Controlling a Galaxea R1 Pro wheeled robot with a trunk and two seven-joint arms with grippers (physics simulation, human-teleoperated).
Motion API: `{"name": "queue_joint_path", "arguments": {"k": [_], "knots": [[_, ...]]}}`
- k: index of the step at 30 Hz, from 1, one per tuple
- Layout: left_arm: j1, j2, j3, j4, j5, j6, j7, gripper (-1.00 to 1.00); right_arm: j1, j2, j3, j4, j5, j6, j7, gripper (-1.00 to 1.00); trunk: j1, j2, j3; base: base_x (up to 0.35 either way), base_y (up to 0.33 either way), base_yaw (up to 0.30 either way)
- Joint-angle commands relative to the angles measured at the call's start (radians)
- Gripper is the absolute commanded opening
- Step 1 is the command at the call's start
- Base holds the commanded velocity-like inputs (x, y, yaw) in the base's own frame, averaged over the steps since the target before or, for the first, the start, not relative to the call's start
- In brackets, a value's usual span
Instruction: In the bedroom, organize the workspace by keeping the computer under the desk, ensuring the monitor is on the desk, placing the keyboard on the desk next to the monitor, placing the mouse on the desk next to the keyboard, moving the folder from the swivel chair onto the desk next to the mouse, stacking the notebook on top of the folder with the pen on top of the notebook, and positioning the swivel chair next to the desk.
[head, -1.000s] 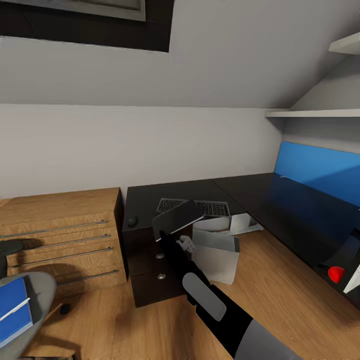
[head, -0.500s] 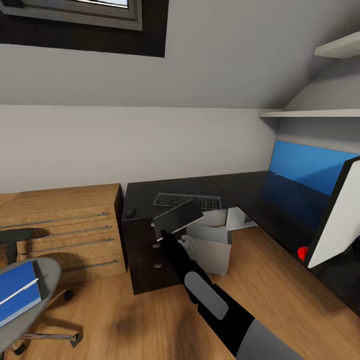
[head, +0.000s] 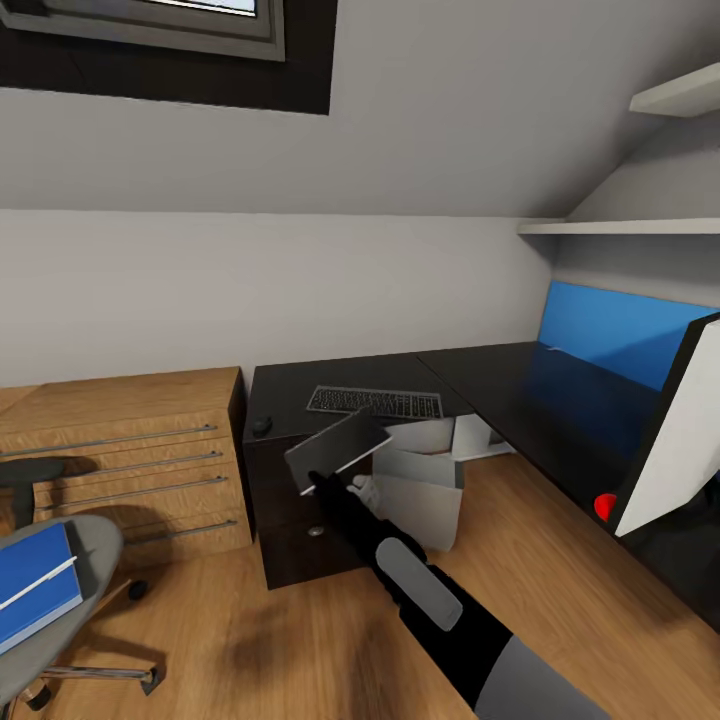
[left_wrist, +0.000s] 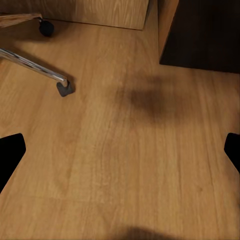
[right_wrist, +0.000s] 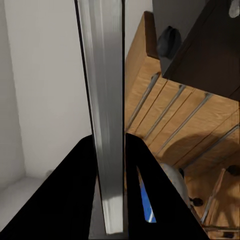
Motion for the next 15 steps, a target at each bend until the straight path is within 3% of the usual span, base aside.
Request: {"name": "queue_joint_path", "arguments": {"k": [1,2,9,15], "knots": [[0.0,-0.001,0.004,-0.001,0.004,0.0,-0.009,1.0,-0.001,-0.003,-0.005,-0.001,-0.023,0.021,0.005,-1.0,0.0,0.0,-0.001,0.0,0.0,0.0],[-0.001,-0.001,0.004,-0.001,0.004,0.0,-0.009,1.0,-0.001,-0.01,-0.018,0.0,-0.055,0.066,0.023,-1.0,0.0,0.0,-0.001,0.0,0.0,0.0],[0.0,-0.001,0.004,-0.001,0.004,0.0,-0.009,1.0,-0.001,-0.043,-0.067,0.002,-0.159,0.227,0.1,-1.0,0.0,0.0,-0.001,0.0,0.0,0.0],[-0.001,-0.001,0.004,-0.001,0.004,0.0,-0.009,1.0,-0.001,-0.06,-0.088,0.002,-0.197,0.286,0.135,-1.0,0.0,0.0,-0.001,0.026,0.0,0.0]]}}
